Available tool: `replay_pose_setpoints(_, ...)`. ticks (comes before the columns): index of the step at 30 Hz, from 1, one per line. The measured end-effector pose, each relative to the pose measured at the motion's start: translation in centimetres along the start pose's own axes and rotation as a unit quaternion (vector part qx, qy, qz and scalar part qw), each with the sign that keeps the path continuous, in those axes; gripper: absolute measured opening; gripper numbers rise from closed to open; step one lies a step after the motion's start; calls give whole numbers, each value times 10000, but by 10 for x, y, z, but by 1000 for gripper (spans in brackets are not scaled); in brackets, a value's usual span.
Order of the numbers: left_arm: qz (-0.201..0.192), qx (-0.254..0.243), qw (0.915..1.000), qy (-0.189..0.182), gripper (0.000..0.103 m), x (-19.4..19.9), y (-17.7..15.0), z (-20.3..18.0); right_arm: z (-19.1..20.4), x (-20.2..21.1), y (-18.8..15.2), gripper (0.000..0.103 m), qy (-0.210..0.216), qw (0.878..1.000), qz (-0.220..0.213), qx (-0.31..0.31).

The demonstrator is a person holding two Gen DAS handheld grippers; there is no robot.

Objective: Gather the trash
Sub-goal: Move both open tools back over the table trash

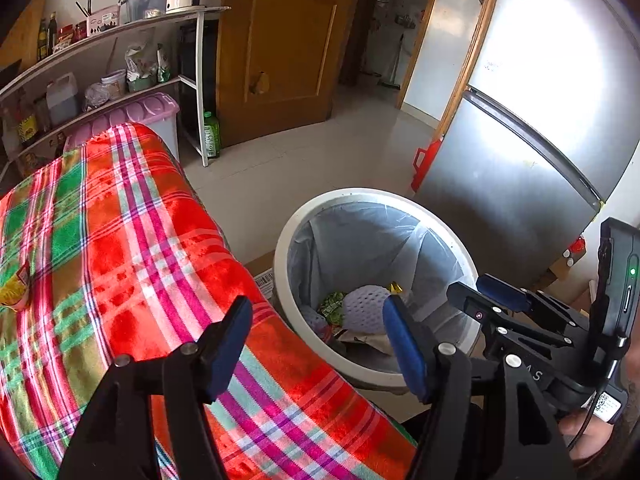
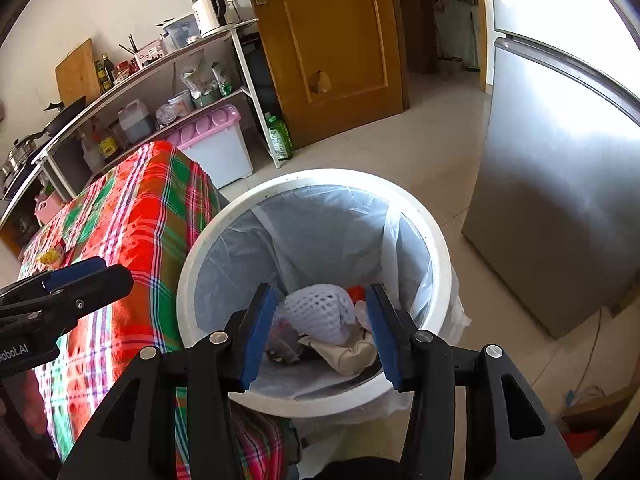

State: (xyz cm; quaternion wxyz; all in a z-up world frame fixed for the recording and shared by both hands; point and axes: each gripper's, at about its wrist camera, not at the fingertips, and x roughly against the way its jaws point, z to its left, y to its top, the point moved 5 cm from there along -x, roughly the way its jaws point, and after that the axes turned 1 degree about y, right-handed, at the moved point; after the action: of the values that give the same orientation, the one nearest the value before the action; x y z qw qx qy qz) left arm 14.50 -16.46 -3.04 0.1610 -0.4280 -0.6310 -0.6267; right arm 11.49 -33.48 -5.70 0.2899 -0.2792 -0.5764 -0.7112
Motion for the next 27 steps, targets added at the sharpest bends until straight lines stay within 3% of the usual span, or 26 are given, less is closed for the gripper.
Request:
replay_pose_setpoints(17,-456,595,9957,543,72,58,-19,82,74,22,10,49,512,9972,-352,405)
replay_pose_setpoints(27,-663,1227,9839,1122,74,94,-41,161,138,15,11,49,941,9918,-348,796)
